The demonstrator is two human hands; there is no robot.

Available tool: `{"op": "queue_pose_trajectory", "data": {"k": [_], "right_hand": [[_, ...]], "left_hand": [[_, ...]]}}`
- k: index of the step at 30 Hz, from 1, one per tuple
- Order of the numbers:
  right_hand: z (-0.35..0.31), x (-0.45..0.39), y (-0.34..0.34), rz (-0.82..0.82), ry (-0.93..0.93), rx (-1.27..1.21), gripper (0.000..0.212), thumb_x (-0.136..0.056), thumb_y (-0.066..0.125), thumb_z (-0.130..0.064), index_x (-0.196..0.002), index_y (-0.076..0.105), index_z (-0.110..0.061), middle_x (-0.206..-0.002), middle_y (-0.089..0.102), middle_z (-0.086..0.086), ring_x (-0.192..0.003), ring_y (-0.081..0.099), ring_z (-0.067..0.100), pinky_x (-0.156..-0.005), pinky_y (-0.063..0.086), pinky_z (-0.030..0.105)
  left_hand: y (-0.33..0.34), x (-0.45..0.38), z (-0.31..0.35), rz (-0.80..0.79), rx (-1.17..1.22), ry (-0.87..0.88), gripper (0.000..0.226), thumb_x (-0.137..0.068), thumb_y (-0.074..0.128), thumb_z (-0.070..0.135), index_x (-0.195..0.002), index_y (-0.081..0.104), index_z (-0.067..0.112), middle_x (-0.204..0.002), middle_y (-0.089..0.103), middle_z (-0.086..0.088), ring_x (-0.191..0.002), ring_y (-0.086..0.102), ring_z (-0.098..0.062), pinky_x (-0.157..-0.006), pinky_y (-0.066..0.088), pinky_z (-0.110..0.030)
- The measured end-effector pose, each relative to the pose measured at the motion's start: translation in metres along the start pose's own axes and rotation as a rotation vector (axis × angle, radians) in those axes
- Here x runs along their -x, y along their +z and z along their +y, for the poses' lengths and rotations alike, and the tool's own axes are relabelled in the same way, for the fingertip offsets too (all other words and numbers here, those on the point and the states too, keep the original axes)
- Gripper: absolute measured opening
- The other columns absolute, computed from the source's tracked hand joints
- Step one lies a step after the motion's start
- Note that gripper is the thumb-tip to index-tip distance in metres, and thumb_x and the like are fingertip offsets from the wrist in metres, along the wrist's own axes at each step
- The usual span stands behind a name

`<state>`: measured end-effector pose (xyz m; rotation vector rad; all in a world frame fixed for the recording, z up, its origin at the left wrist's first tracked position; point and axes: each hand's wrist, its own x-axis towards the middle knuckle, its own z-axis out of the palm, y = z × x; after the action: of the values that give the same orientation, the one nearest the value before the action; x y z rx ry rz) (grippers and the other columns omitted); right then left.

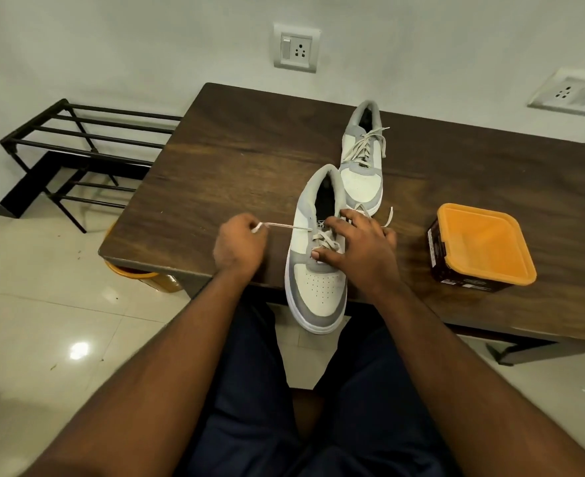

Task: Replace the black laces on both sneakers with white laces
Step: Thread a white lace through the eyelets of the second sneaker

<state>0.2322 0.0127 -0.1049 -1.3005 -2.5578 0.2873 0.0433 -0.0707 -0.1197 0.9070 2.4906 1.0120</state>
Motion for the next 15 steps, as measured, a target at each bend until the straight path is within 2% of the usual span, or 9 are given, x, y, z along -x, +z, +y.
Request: {"op": "queue_pose_trajectory", "data": {"k": [1, 3, 5, 7, 11, 15], "right_hand": [[0.000, 0.000, 0.000, 0.004, -0.001, 0.007, 0.063, -0.078, 0.059, -0.068, -0.132, 0.052, -0.038, -0.144, 0.044, -0.009, -0.134, 0.036, 0.016, -0.104, 0.023, 0.041], [0.000, 0.000, 0.002, 0.014, -0.005, 0.019, 0.063, -0.078, 0.058, -0.068, -0.132, 0.052, -0.037, -0.144, 0.045, -0.009, -0.133, 0.037, 0.016, -0.104, 0.022, 0.041], [0.000, 0.001, 0.004, 0.027, -0.010, 0.027, 0.062, -0.078, 0.057, -0.068, -0.132, 0.052, -0.036, -0.143, 0.046, -0.008, -0.132, 0.038, 0.016, -0.103, 0.023, 0.041], [-0.001, 0.002, 0.005, 0.033, -0.015, 0.048, 0.063, -0.078, 0.056, -0.069, -0.132, 0.052, -0.035, -0.143, 0.047, -0.008, -0.132, 0.039, 0.016, -0.103, 0.023, 0.041], [0.000, 0.001, 0.005, 0.032, -0.017, 0.074, 0.063, -0.079, 0.056, -0.068, -0.132, 0.052, -0.035, -0.144, 0.046, -0.008, -0.131, 0.040, 0.017, -0.102, 0.024, 0.041], [0.000, 0.001, 0.004, 0.021, -0.007, 0.076, 0.063, -0.080, 0.056, -0.067, -0.134, 0.050, -0.036, -0.145, 0.045, -0.009, -0.132, 0.039, 0.016, -0.102, 0.023, 0.040]], "left_hand": [[-0.004, -0.004, -0.008, 0.039, 0.004, -0.070, 0.016, -0.090, 0.059, 0.033, -0.088, 0.067, 0.019, -0.093, 0.068, -0.004, -0.087, 0.064, -0.027, -0.070, 0.041, -0.028], [-0.007, -0.008, -0.016, 0.007, -0.056, -0.081, 0.017, -0.089, 0.060, 0.034, -0.096, 0.067, 0.020, -0.103, 0.067, -0.007, -0.095, 0.064, -0.031, -0.075, 0.047, -0.033], [-0.003, -0.004, -0.009, -0.087, -0.084, 0.030, 0.029, -0.089, 0.063, 0.041, -0.112, 0.066, 0.024, -0.111, 0.060, -0.002, -0.098, 0.062, -0.024, -0.081, 0.049, -0.035], [0.004, 0.002, 0.006, -0.161, -0.031, 0.162, 0.035, -0.089, 0.062, 0.044, -0.119, 0.065, 0.027, -0.113, 0.055, 0.002, -0.098, 0.060, -0.016, -0.084, 0.049, -0.035], [0.017, 0.009, 0.028, -0.225, -0.020, 0.286, 0.019, -0.091, 0.062, 0.039, -0.102, 0.072, 0.026, -0.100, 0.053, 0.005, -0.086, 0.055, -0.012, -0.075, 0.043, -0.029], [0.017, 0.010, 0.029, -0.262, -0.051, 0.347, 0.013, -0.090, 0.061, 0.030, -0.088, 0.070, 0.021, -0.091, 0.061, 0.005, -0.081, 0.058, -0.014, -0.066, 0.041, -0.028]]}}
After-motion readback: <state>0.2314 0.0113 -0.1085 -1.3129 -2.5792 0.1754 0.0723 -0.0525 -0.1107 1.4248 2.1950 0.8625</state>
